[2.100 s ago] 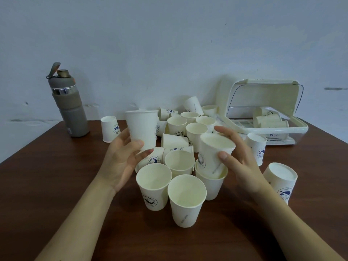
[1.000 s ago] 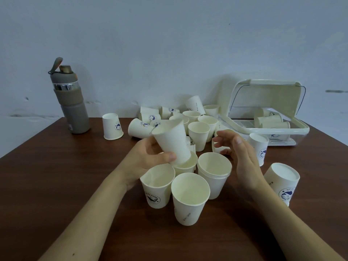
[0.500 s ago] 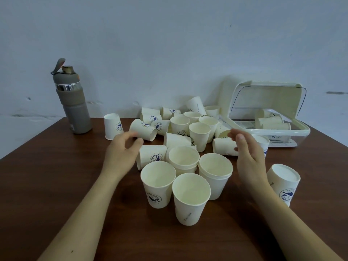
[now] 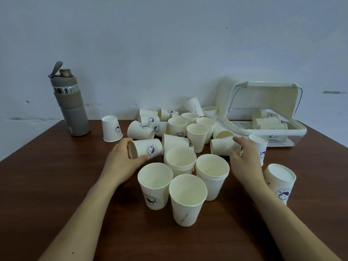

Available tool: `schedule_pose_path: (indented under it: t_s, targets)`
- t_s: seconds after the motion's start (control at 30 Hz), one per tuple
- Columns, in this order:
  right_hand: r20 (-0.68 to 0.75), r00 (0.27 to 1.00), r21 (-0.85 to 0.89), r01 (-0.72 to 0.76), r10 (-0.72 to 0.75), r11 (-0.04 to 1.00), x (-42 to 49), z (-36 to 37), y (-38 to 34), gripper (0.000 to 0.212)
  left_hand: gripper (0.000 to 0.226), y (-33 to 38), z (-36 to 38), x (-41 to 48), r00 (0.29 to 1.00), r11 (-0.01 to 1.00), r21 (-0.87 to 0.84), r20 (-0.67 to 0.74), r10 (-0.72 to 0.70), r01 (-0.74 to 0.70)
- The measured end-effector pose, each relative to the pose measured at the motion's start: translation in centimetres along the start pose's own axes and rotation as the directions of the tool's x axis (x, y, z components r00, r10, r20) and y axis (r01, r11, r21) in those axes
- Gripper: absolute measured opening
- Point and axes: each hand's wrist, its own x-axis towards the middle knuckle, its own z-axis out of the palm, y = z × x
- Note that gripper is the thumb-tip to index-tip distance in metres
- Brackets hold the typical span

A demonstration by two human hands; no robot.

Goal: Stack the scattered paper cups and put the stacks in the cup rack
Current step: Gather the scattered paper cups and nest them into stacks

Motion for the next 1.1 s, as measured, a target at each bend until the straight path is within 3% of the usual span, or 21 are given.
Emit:
schedule_pose_path:
  t_s: [0.23,0.37,0.47,0.57,0.63,0.9,1.1]
  targets:
    - [0.031,0.996,-0.011,-0.088,0.088,0.996,0.1,0.1,0.0,0.038,0.059,0.8,-0.3,-0.1,0.986,0.973,-0.228,-0.165,0.007,-0.045]
    - [0.060,0.993,-0.017,-0.104,0.105,0.994,-0.1,0.2,-0.2,0.031,0.052,1.1,-0.7,-0.2,0.976,0.888,-0.453,-0.218,-0.022,-0.081]
    - [0.038,0.996,0.000,-0.083,0.083,0.997,-0.3,0.1,-0.6,0.031,0.056,1.7,-1.4,-0.5,0.979,0.762,-0.638,-0.202,-0.030,-0.108]
    - [0.000,0.998,0.051,-0.068,0.069,0.996,-0.5,-0.1,-0.9,0.033,0.040,2.2,-1.8,-0.8,0.998,0.533,-0.844,-0.049,0.031,-0.058]
    - [-0.016,0.998,0.075,-0.057,0.058,0.996,-0.6,-0.2,-1.1,0.034,0.055,2.4,-2.1,-1.2,0.992,0.465,-0.885,0.051,0.114,-0.008]
    - [-0.108,0.994,0.165,0.004,0.014,0.986,-0.9,-0.3,-1.3,0.037,0.089,2.8,-2.5,-2.1,0.921,0.557,-0.826,0.144,0.362,-0.089]
    - [-0.160,0.987,0.226,0.044,-0.008,0.973,-1.3,-0.7,-2.1,0.046,0.086,2.7,-2.5,-2.3,0.883,0.598,-0.792,0.188,0.431,-0.123]
